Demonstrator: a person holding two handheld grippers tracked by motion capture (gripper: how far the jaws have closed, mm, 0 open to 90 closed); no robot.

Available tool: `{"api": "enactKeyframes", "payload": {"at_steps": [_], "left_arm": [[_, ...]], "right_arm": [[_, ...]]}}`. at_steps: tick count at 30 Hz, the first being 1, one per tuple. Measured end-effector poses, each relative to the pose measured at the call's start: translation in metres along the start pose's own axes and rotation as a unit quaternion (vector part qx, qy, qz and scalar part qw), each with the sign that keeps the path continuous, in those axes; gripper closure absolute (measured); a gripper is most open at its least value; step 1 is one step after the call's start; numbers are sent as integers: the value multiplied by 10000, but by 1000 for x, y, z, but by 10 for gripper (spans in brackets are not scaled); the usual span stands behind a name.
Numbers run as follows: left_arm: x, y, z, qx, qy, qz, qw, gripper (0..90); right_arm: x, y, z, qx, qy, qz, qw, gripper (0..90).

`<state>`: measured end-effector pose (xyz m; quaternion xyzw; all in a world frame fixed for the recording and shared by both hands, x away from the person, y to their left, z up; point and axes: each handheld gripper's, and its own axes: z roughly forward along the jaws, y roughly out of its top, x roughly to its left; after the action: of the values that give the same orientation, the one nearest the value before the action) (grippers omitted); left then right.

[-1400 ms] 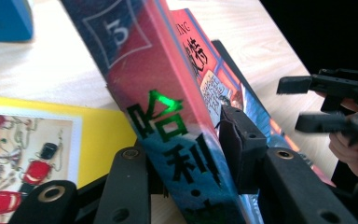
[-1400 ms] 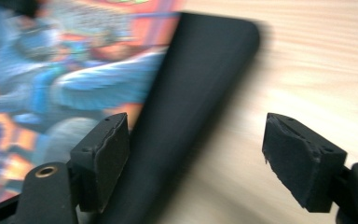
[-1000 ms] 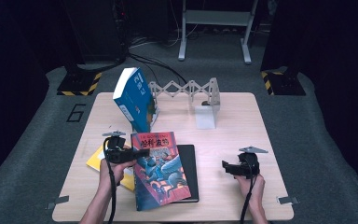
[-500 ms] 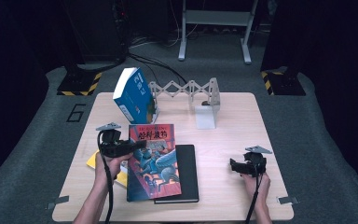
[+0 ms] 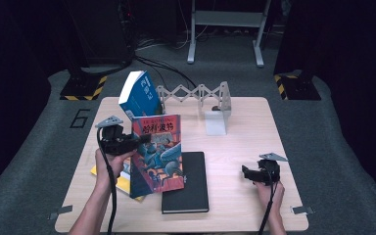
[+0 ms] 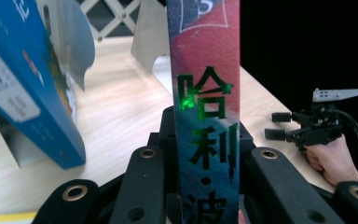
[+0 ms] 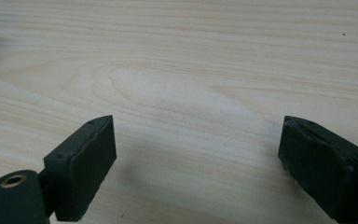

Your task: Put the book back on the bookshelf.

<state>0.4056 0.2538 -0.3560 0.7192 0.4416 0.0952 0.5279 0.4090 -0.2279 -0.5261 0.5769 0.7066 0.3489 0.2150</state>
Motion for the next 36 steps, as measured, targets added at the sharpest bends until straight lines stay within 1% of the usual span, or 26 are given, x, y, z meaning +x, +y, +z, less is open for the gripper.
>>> {"api": "enactKeyframes", "payload": {"at_steps": [1,2,3,4,5,6,9,12,14,15,16,18,20,22,23,24,25,30,36], "left_arm": [[-1,2,0,-24,13,21,10000,749],[-2,3,-1,-73,41,56,9999,749],[-4,6,-1,-95,26,84,9999,749],[-5,8,-1,-131,36,84,9999,749],[-6,11,-2,-141,59,149,9998,749],[-7,13,-1,-153,70,158,9997,749],[-11,20,-1,-210,150,349,9991,749],[-13,27,-1,-259,221,439,9985,749],[-15,31,1,-264,320,563,9976,749],[-16,33,2,-326,369,589,9971,749],[-16,35,4,-314,415,645,9966,749],[-16,39,7,-338,454,700,9959,749],[-15,42,11,-373,489,724,9955,749],[-15,44,16,-389,543,759,9949,749],[-15,45,17,-370,553,754,9949,749],[-15,46,19,-393,587,756,9946,749],[-14,47,21,-385,563,741,9949,749],[-13,54,31,-405,638,794,9940,748],[-9,61,42,-446,656,766,9939,748]], "right_arm": [[1,0,0,7,-23,20,10000,106],[0,1,1,11,-18,-40,10000,106],[0,1,2,-12,-37,-63,10000,106],[0,1,2,-24,-60,-93,9999,106],[0,2,2,17,-60,-137,9999,107],[0,2,3,38,-52,-149,9999,107],[0,2,3,27,-54,-194,9998,108],[0,2,3,24,-47,-196,9998,108],[0,2,3,24,-47,-208,9998,108],[0,2,4,26,-62,-215,9997,108],[1,3,4,35,-82,-231,9997,108],[2,3,6,35,-130,-313,9994,108],[3,4,6,82,-153,-346,9993,109],[3,4,6,71,-156,-340,9993,111],[4,3,6,46,-164,-295,9994,115],[3,4,6,56,-158,-338,9993,116],[3,4,6,51,-156,-325,9993,116],[4,3,6,44,-143,-346,9993,116],[4,3,6,39,-133,-348,9993,118]]}}
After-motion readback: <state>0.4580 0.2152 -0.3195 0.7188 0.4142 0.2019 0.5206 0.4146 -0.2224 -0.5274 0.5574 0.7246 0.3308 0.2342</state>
